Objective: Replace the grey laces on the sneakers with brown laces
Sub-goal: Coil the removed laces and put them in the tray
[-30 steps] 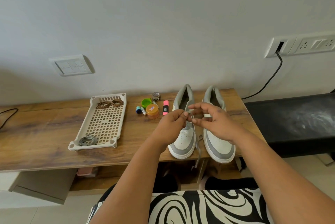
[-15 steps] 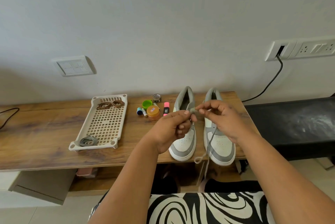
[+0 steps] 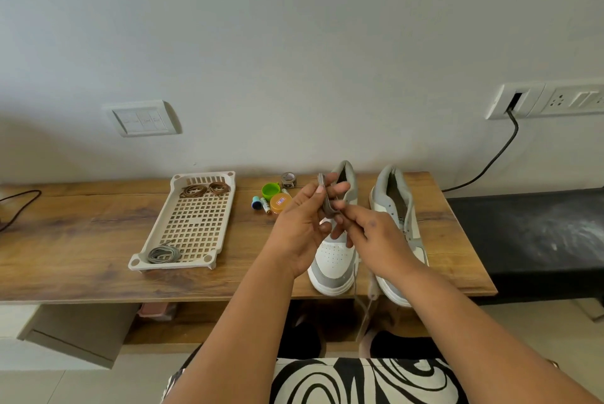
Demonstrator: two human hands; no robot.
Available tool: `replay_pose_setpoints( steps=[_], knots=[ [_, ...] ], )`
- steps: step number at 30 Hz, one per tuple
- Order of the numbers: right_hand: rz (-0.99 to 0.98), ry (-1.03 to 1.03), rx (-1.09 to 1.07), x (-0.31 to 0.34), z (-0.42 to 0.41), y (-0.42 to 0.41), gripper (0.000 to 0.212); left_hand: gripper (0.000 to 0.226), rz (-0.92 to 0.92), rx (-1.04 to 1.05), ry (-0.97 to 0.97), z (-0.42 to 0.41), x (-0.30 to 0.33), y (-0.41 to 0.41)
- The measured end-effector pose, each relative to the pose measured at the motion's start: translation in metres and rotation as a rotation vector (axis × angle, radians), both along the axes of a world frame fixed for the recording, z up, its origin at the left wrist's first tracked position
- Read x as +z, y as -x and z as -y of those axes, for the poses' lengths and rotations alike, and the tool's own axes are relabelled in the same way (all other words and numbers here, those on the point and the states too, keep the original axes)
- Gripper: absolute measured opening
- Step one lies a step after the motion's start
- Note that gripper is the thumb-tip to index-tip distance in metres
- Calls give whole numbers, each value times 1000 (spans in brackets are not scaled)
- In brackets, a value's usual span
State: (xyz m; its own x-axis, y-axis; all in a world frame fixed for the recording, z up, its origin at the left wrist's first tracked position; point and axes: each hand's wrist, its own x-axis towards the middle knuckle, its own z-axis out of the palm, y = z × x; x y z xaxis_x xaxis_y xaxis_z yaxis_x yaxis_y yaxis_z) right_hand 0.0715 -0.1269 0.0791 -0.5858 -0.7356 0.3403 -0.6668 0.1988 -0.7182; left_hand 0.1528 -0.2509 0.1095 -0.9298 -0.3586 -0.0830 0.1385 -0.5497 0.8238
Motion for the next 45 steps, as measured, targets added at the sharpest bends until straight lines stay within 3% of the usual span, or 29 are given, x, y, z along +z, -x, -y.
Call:
replay_pose_setpoints(
  steps=[4,9,11,14,21,23,25,26,28,30,33,36,40,45],
  knots=[
    [198,-64,40,6,0,-3,22,33,21,93,95,-6,1,1],
    [781,62,68,18,-4,0,30,37,74,127,857,-8,-13,6],
    [1047,150,78,23,-9,5,28,27,81,65,1032,-11,-17,6],
    [1231,278,81,28,-16,13,26,20,99,46,1357,-10,-24,9],
    [1441,733,92,40,-35,36,20,28,397,-73,1503,-3,-30,7],
    [1406,894,104,43,-44,44,28,30,492,-137,1524,0,-29,5],
    [1277,889,31,42,-51,53,37,33,550,-187,1488,2,-29,4],
    [1121,741,-78,40,-52,57,38,34,563,-194,1461,2,-29,5],
    [563,219,-315,30,-54,59,33,36,572,-180,1375,2,-26,5],
    [188,-104,-356,19,-50,61,22,36,555,-151,1244,0,-23,5],
    [188,-139,-185,14,-37,45,23,36,494,-125,1005,-3,-22,5],
    [23,-183,-48,1,-23,34,29,36,422,-130,763,-3,-21,5],
    [-116,-142,-57,-7,-13,25,9,34,341,-178,529,-4,-13,4],
    [-147,-244,-50,-9,-6,23,18,31,232,-126,223,-3,-11,5]
  ],
)
